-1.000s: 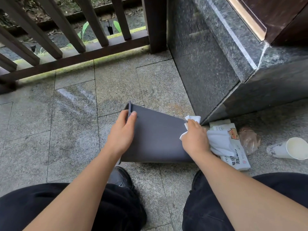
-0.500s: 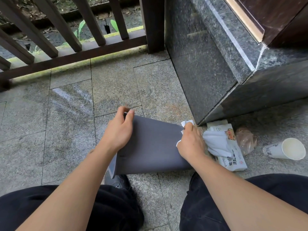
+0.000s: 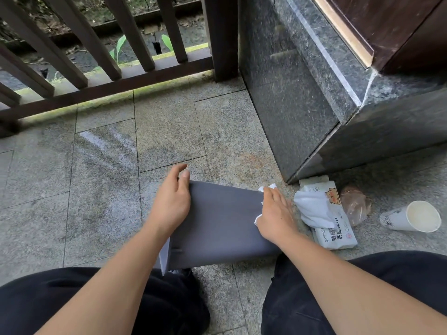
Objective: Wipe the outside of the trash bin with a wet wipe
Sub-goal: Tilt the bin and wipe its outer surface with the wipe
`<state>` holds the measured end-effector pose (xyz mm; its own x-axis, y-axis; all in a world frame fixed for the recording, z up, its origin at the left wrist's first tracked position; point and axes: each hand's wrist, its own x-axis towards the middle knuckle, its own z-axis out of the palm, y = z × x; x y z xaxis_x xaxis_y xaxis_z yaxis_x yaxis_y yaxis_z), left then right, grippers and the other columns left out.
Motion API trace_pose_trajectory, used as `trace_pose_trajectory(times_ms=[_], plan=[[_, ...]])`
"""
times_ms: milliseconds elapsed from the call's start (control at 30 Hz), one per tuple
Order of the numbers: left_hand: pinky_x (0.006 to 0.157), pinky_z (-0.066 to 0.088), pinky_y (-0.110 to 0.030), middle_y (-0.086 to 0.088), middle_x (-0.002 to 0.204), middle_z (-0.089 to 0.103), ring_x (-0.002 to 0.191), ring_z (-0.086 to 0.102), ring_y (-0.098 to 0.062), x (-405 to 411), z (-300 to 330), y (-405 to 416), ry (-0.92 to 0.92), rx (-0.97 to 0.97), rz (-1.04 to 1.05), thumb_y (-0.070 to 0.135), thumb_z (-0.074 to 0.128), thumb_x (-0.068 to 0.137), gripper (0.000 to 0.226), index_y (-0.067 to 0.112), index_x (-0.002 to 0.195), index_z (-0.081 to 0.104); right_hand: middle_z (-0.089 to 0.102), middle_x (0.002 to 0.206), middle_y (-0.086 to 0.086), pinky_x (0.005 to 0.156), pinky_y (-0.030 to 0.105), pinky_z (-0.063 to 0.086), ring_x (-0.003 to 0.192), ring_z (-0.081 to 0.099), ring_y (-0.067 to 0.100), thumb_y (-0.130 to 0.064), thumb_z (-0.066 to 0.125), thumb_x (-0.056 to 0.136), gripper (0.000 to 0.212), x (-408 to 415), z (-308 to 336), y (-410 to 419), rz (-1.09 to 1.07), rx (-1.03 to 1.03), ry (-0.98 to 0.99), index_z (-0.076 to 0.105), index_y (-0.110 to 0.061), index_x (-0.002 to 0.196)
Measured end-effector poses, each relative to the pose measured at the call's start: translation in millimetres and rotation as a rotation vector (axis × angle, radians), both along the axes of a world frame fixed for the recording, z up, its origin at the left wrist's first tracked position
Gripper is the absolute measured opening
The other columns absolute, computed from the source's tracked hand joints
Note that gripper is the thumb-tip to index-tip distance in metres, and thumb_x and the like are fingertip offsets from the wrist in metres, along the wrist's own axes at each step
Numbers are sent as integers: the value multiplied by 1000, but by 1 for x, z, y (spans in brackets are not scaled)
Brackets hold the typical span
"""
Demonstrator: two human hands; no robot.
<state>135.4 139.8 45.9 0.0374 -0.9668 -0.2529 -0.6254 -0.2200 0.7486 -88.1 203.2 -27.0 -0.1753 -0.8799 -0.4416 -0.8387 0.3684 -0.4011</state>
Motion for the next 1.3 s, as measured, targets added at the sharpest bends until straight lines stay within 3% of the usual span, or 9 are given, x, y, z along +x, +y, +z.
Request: trace_pose_trajectory(times_ms=[200,300,467,633,733,867,1100,1200,1300], plan=[[94,27,-23,12,135,52,128,43,-13,12,-1,9,-56,-58,-100,41,36,104,40,32,142,45,27,155,-3,121,44,-2,145,19,15,-17,68,77,91,19,19,-4,233,-43,-53,16,-22,152],[96,31,-27,6,138,54,127,46,-17,13,1,15,-50,-92,-162,45,34,103,43,34,142,45,21,159,-6,119,34,-7,146,14,15,-13,68,78,98,37,35,-6,280,-81,-175,7,-19,154],[78,36,-25,1,111,65,100,57,-11,4,6,27,-12,-118,-247,46,34,101,45,36,144,44,21,159,-11,118,26,-5,143,24,11,-7,65,77,105,80,60,-13,305,-198,-366,-7,-17,154],[65,45,-34,2,72,68,67,62,-7,4,10,33,-1,-124,-265,52,30,100,46,40,143,41,20,160,-4,109,21,-7,142,4,7,-18,63,82,102,98,70,-16,261,-209,-407,-11,-23,153],[72,46,-27,11,86,69,80,60,4,6,7,31,6,-106,-248,51,32,100,44,40,141,44,22,160,-2,115,25,-8,146,7,10,-18,61,82,99,99,71,-16,284,-177,-365,-7,-19,154],[86,40,-24,16,117,62,107,56,1,4,3,30,48,-20,-200,44,44,100,40,38,140,46,27,157,-8,122,35,1,146,16,9,-18,63,78,98,95,72,-18,305,-136,-360,0,-17,154],[80,30,-1,16,116,62,104,52,5,9,-2,33,-2,-29,-150,32,45,103,28,33,126,60,51,141,-1,119,39,17,136,38,23,-18,57,77,84,48,44,0,139,147,-331,15,-28,149],[81,35,-10,27,102,63,101,54,9,11,1,33,2,-11,-222,40,45,101,28,44,127,55,44,147,4,108,45,37,134,41,30,-11,49,84,72,9,16,8,-30,328,-359,22,-29,148],[72,38,-15,23,70,61,80,57,4,3,4,39,-23,-58,-348,43,45,101,30,47,130,52,31,155,9,108,40,38,139,35,29,-6,43,91,70,-7,-1,14,-78,448,-332,14,-19,154]])
